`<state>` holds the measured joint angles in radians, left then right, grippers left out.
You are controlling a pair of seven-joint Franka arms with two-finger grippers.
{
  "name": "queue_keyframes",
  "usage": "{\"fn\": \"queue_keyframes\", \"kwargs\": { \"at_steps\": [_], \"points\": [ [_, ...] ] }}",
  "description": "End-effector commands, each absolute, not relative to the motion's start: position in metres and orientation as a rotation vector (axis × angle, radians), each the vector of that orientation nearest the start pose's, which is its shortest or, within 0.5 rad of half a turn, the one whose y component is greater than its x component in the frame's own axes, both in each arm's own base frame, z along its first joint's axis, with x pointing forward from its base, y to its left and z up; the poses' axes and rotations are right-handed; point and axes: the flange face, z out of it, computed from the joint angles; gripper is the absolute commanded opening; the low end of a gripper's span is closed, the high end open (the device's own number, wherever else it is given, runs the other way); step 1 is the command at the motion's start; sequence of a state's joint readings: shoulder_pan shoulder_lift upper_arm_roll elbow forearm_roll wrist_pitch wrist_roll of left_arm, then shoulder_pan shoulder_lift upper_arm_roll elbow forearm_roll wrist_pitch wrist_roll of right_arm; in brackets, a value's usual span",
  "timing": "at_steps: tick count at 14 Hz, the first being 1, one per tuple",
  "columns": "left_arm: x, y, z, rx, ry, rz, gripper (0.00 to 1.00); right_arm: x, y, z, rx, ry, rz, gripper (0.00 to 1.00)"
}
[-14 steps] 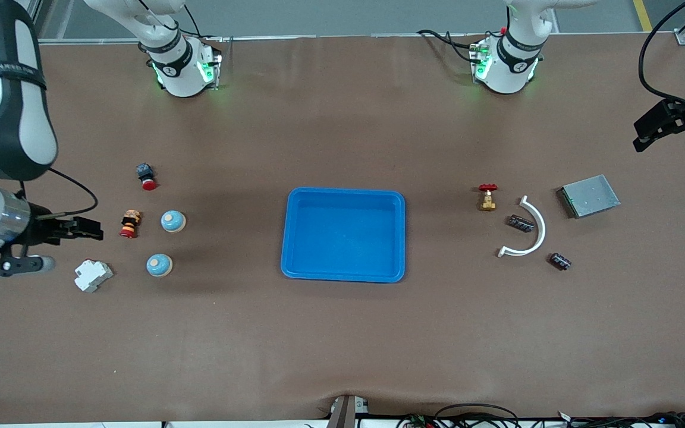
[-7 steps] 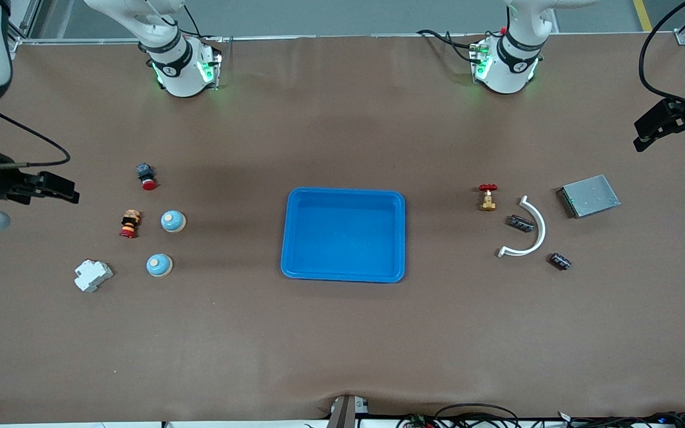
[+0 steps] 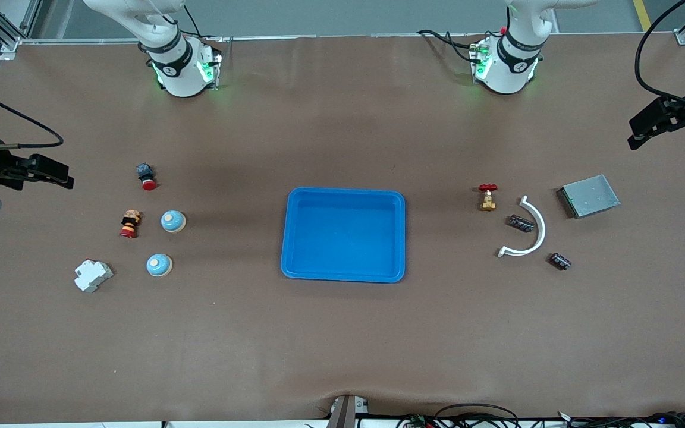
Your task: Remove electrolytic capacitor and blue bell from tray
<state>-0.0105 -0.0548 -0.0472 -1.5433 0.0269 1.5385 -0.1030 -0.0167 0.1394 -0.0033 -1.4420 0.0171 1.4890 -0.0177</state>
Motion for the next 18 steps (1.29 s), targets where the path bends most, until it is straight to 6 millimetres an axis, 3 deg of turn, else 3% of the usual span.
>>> {"fn": "queue_keyframes", "kwargs": {
  "at_steps": [1,10,18],
  "points": [
    [0.519,-0.027,0.664,-3.14,-0.06,-0.055,1.0,0.58,-0.015,0.608,-3.117,0.027,0.15,1.0],
    [0.516,-0.025,0.674,-3.123,-0.067,-0.038,1.0,0.576,-0.027,0.609,-3.106,0.059,0.151,1.0],
    [0.517,-0.026,0.675,-3.123,-0.082,-0.04,1.0,0.575,-0.026,0.609,-3.103,0.052,0.151,1.0]
  ]
}}
